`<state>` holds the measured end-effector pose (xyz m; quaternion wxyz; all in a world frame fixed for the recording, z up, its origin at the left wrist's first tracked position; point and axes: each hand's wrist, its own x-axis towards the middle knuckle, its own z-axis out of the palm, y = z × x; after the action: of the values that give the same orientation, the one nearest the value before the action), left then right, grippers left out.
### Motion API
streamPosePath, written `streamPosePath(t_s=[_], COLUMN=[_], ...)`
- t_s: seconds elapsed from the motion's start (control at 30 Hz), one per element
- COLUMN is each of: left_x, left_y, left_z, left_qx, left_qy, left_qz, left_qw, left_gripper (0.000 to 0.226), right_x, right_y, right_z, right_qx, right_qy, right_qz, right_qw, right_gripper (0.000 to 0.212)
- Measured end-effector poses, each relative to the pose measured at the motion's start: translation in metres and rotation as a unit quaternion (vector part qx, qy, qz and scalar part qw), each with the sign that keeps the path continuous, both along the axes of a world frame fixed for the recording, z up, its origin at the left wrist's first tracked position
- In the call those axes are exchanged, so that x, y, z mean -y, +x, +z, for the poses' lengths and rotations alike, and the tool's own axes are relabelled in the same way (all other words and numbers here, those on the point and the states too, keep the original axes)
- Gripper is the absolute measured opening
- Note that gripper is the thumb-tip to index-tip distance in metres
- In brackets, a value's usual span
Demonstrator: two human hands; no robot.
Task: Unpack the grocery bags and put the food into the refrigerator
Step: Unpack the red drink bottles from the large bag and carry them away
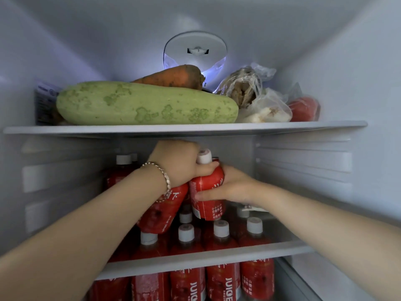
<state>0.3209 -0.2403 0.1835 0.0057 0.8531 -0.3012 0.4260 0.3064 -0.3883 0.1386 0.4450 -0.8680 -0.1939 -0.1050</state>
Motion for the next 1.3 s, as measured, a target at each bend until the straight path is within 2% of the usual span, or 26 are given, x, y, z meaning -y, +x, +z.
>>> streamPosePath(t_s=[0.07, 0.23, 0.33, 0.43, 0.53, 0.6, 0.73, 0.83, 0.9, 0.93, 1.03, 1.13, 1.23, 1.3], left_x=[0.004, 0.008, 0.010, 0.012, 0.007, 0.002, -0.009, -0.007, -0.004, -0.002, 0.005, 0.011, 0.013, 0.017], left_y=[-0.003, 0.011, 0.019, 0.020, 0.016, 0.017, 0.024, 0.028, 0.028, 0.030, 0.038, 0.036, 0.031, 0.026], left_z=[0.000, -0.006, -0.005, -0.004, -0.032, -0.053, -0.057, -0.060, -0.062, -0.063, -0.065, -0.062, -0.060, -0.059], left_qx=[0.000, -0.027, -0.030, 0.034, 0.022, 0.003, -0.115, -0.077, -0.099, -0.115, -0.089, -0.048, -0.037, -0.013], left_qy=[-0.027, -0.140, -0.137, -0.101, -0.138, -0.136, -0.120, -0.107, -0.118, -0.096, 0.035, 0.104, 0.106, 0.039], left_qz=[0.018, 0.030, 0.067, 0.103, 0.034, -0.026, -0.030, -0.082, -0.088, -0.061, 0.088, 0.167, 0.189, 0.138], left_qw=[0.999, 0.989, 0.988, 0.989, 0.990, 0.990, 0.986, 0.988, 0.984, 0.987, 0.992, 0.979, 0.976, 0.990], left_gripper=[0.053, 0.057, 0.059, 0.054, 0.049, 0.055, 0.065, 0.057, 0.056, 0.060, 0.076, 0.080, 0.082, 0.075], right_x=[0.002, 0.017, 0.020, 0.014, 0.007, 0.006, 0.009, 0.015, 0.021, 0.025, 0.030, 0.032, 0.042, 0.054], right_y=[0.004, 0.020, 0.028, 0.038, 0.045, 0.048, 0.045, 0.038, 0.032, 0.031, 0.026, 0.014, -0.001, -0.009], right_z=[-0.004, -0.013, -0.013, -0.016, -0.018, -0.018, -0.017, -0.015, -0.019, -0.021, -0.025, -0.012, 0.004, 0.014], right_qx=[0.039, 0.061, 0.058, 0.059, 0.061, 0.058, 0.058, 0.054, 0.046, 0.041, 0.035, 0.031, -0.002, -0.024], right_qy=[0.023, 0.034, 0.020, -0.007, -0.037, -0.069, -0.067, -0.059, -0.091, -0.114, -0.201, -0.285, -0.372, -0.439], right_qz=[-0.049, -0.151, -0.150, -0.162, -0.227, -0.252, -0.214, -0.134, -0.113, -0.124, -0.164, -0.193, -0.247, -0.260], right_qw=[0.998, 0.986, 0.987, 0.985, 0.971, 0.963, 0.973, 0.988, 0.988, 0.985, 0.965, 0.938, 0.895, 0.860], right_gripper=[0.035, 0.040, 0.052, 0.060, 0.072, 0.072, 0.071, 0.067, 0.073, 0.076, 0.068, 0.045, 0.036, 0.034])
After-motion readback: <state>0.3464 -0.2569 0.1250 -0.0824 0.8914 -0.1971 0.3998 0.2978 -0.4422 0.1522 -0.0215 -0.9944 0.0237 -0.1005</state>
